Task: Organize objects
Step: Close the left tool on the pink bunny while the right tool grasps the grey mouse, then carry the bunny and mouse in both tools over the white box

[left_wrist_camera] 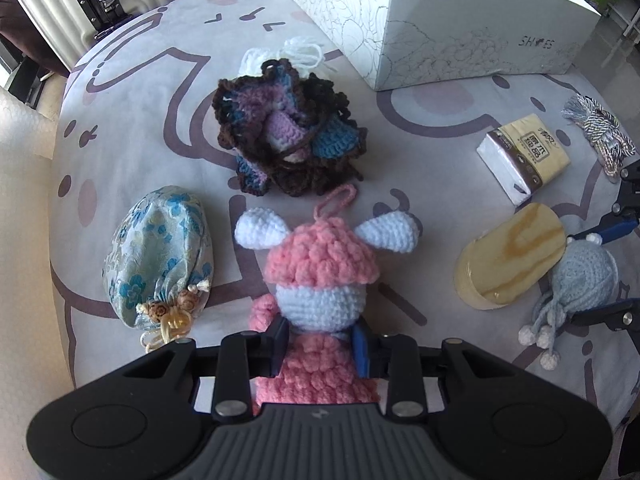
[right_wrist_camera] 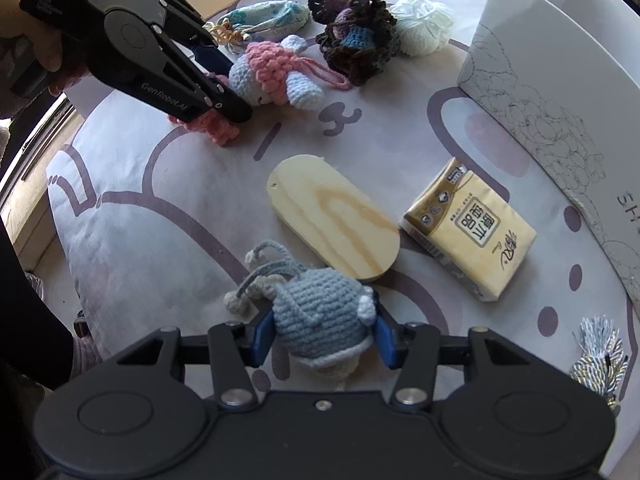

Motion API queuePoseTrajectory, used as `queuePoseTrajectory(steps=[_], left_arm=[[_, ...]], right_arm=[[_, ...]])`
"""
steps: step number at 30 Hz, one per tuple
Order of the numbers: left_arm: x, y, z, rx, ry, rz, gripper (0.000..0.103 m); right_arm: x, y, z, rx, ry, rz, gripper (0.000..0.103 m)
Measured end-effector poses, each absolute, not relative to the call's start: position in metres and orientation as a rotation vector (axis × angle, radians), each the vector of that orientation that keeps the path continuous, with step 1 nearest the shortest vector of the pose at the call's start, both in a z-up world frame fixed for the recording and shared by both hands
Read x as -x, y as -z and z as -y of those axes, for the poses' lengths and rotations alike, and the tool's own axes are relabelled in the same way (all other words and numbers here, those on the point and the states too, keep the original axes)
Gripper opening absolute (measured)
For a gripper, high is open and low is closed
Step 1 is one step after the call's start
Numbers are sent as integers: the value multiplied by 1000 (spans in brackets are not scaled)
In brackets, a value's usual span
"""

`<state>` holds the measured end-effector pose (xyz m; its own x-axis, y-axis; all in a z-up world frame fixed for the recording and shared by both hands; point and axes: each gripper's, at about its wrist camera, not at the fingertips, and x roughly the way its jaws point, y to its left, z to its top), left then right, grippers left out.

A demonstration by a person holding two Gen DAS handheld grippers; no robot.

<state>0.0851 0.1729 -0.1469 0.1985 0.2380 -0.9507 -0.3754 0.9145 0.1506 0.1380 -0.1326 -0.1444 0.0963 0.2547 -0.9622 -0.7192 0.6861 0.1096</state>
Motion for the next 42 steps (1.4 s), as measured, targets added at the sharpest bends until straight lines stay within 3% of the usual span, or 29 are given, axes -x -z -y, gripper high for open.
queuePoseTrajectory(steps=[42], left_arm=[[-86,3,-109,209,-669,-827,32]], right_arm=[[-150,10,186,-28,-262,-888,51]])
